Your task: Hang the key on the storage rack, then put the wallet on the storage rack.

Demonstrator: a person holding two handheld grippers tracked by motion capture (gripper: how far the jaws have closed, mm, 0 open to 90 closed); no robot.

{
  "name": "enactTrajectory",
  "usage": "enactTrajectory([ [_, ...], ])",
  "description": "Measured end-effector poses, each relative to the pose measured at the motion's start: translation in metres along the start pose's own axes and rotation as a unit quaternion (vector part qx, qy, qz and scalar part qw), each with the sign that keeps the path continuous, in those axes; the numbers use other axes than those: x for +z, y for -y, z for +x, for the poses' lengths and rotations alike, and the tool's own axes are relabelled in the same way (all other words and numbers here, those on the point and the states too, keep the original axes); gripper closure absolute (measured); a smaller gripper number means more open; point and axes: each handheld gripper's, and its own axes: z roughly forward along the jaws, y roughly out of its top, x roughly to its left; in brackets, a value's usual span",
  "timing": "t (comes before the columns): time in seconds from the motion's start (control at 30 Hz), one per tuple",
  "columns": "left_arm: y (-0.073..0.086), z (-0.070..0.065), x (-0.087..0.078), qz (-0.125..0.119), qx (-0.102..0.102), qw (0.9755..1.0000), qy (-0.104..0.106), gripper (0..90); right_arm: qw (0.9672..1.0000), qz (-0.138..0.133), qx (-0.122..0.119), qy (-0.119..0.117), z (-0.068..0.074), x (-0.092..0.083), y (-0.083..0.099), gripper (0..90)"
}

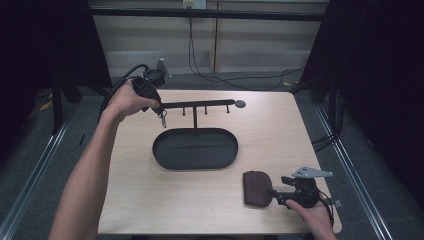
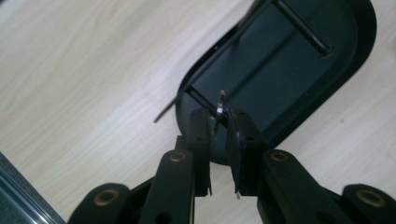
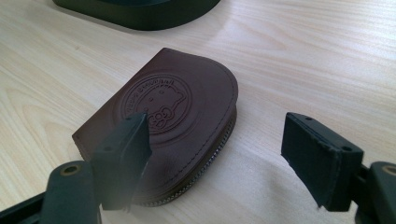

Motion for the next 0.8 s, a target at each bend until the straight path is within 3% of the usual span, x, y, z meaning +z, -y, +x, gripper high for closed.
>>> enactTrajectory([
  [0.13,0.01,0.001,-0.005,-0.027,0.001,0.9996,0.011,76.7,1.0,-0.001,0.002,0.001,0.0,0.0,0.0,23.4],
  [0.27,0.02,0.002,-0.004,-0.045,-0.011,0.9988,0.015,70.1,1.0,0.001,0.003,0.001,0.0,0.002,-0.001,23.4],
  [0.4,0.032,0.002,-0.003,-0.073,-0.027,0.9967,0.025,61.0,1.0,0.002,0.001,0.003,0.0,0.002,-0.002,23.4],
  [0.57,0.045,-0.002,0.001,-0.086,-0.03,0.9954,0.032,47.3,1.0,0.001,0.001,0.003,0.0,0.002,-0.001,23.4],
  [0.8,0.06,-0.01,0.004,-0.121,-0.034,0.9915,0.031,37.6,1.0,0.0,0.002,0.004,0.0,0.0,-0.001,23.4],
])
